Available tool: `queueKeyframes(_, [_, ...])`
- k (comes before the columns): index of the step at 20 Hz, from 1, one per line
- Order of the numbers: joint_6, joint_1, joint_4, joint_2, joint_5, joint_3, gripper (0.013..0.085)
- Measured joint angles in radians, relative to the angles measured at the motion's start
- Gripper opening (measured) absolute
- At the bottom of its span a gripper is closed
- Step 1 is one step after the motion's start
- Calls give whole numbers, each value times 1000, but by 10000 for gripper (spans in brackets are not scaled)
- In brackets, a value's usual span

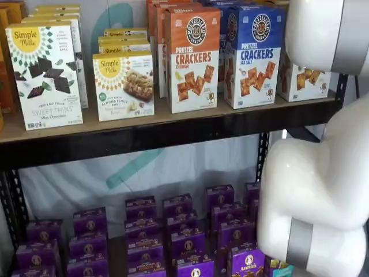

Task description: Retrieve the yellow and white box located on the top shelf, the sixth one from the left

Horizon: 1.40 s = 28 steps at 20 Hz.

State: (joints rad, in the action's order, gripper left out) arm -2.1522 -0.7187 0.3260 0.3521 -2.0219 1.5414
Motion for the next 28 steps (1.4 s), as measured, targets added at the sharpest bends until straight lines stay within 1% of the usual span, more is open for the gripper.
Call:
queueKeyframes(1, [2,18,-35,-5,-11,9,850])
queueKeyframes(2, [6,50,-87,-9,-24,15,850])
queueKeyframes(3, [10,65,-112,-6,-28,12,850])
queueKeyframes(4, [12,70,-122,-1,-28,5,850])
queueKeyframes(6, [13,72,-123,11,-18,-12,850])
queueKeyframes(9, [11,59,-98,40,24,-52,850])
queueKeyframes(12, [0,25,-44,58,61,-74,850])
queueKeyframes(13, [-6,7,-15,61,74,-77,850])
queueKeyframes(17, [-20,-53,73,47,80,-51,850])
queueKeyframes(20, [-26,-112,160,18,69,-7,850])
queueKeyframes(21, [-28,-133,196,17,80,-6,850])
queueKeyframes(22, [-29,-147,222,19,93,-10,850])
queueKeyframes(24, [-35,-188,302,32,145,-36,850])
queueKeyframes(26, [-41,-208,353,48,195,-62,850])
queueKeyframes(28, [-47,-220,397,67,253,-91,850])
